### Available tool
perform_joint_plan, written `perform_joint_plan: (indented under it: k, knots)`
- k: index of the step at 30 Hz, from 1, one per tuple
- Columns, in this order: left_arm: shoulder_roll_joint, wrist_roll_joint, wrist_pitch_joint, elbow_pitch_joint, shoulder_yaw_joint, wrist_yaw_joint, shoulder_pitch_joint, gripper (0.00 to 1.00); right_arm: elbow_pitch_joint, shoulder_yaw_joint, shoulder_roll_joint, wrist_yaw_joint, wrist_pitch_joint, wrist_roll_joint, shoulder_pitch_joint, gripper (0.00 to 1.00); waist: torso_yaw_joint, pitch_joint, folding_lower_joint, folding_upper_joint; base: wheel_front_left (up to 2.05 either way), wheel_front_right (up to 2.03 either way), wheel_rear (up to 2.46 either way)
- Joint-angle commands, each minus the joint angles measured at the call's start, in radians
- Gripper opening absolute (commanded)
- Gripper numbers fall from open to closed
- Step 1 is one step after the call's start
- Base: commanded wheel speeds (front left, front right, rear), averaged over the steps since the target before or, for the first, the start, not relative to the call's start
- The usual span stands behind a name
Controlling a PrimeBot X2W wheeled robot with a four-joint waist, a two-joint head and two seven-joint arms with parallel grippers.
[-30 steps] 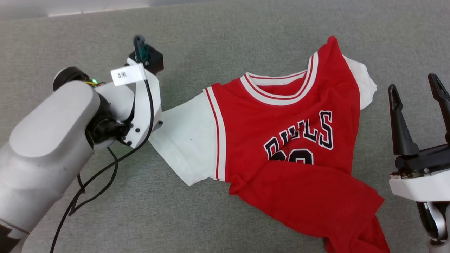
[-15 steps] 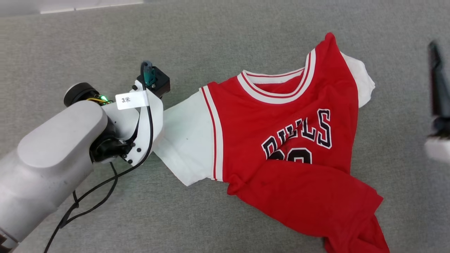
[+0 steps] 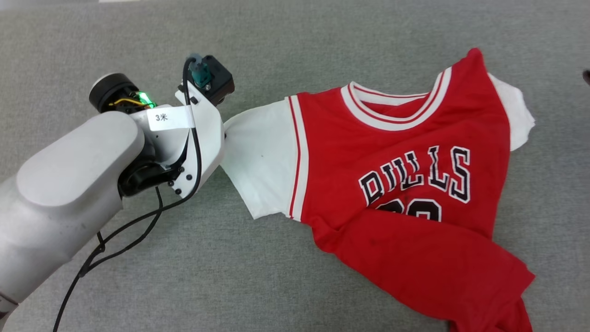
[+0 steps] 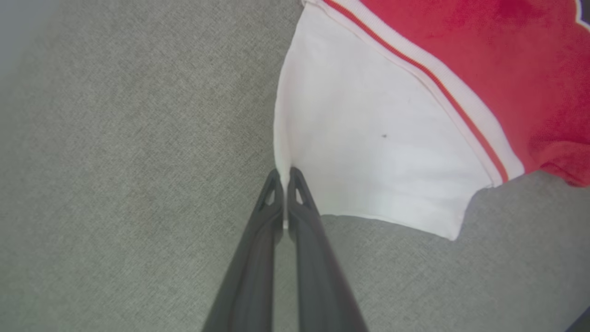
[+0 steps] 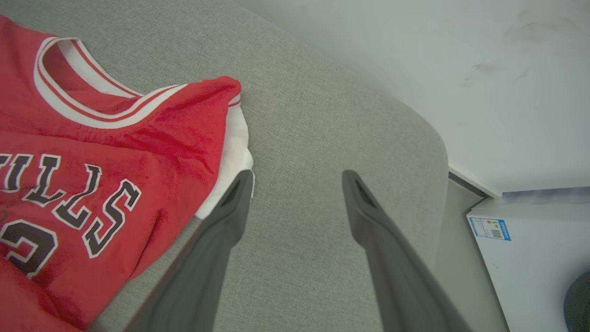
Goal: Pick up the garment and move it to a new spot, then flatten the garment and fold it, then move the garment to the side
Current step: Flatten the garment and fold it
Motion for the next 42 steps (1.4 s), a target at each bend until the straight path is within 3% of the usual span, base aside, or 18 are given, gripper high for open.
perform_joint_plan:
  k: [1, 3, 7, 14, 22, 23, 24, 34, 42]
  knots:
    - [-0.004, 0.007, -0.008, -0.001, -0.005, 0.000, -0.018, 0.00, 0.027, 0.019, -0.009, -0.001, 0.062, 0.042, -0.034, 1.00, 0.020, 0.023, 0.0000, 0.0000, 0.00, 0.00, 0.00]
    - [-0.013, 0.009, -0.022, -0.004, -0.008, 0.000, -0.034, 0.00, 0.070, 0.049, -0.027, -0.001, 0.167, 0.082, -0.078, 1.00, 0.034, 0.042, 0.0000, 0.0000, 0.00, 0.00, 0.00]
    - [-0.019, 0.019, -0.039, -0.010, -0.014, 0.000, -0.062, 0.00, 0.151, 0.074, 0.005, -0.001, 0.273, 0.121, -0.137, 1.00, 0.057, 0.084, 0.0000, 0.0000, 0.00, 0.00, 0.00]
    - [-0.029, 0.031, -0.065, -0.026, -0.025, 0.000, -0.108, 0.00, 0.277, 0.088, 0.090, -0.001, 0.275, 0.122, -0.147, 1.00, 0.087, 0.154, 0.0000, 0.0000, 0.00, 0.00, 0.00]
    - [-0.041, 0.033, -0.084, -0.023, -0.045, 0.000, -0.127, 0.00, 0.369, 0.200, 0.164, 0.001, 0.242, 0.143, -0.051, 1.00, 0.094, 0.184, 0.0000, 0.0000, 0.00, 0.00, 0.00]
    - [-0.041, 0.031, -0.088, -0.020, -0.048, 0.000, -0.129, 0.00, 0.370, 0.211, 0.164, 0.002, 0.231, 0.145, -0.050, 0.93, 0.093, 0.183, 0.0000, 0.0000, 0.00, 0.00, 0.00]
    - [-0.042, 0.029, -0.091, -0.016, -0.052, 0.000, -0.129, 0.00, 0.373, 0.216, 0.164, 0.002, 0.220, 0.150, -0.055, 0.00, 0.090, 0.179, 0.0000, 0.0000, 0.00, 0.00, 0.00]
    - [-0.040, 0.013, -0.183, 0.021, -0.069, 0.000, -0.095, 0.00, 0.373, 0.198, 0.111, -0.001, 0.034, 0.151, -0.157, 0.00, 0.065, 0.044, 0.0000, 0.0000, 0.00, 0.00, 0.00]
    - [-0.008, 0.010, -0.292, 0.006, -0.037, 0.003, -0.081, 0.00, 0.283, 0.210, 0.039, -0.001, -0.073, 0.175, -0.136, 0.00, 0.054, -0.084, 0.0000, 0.0000, 0.00, 0.00, 0.00]
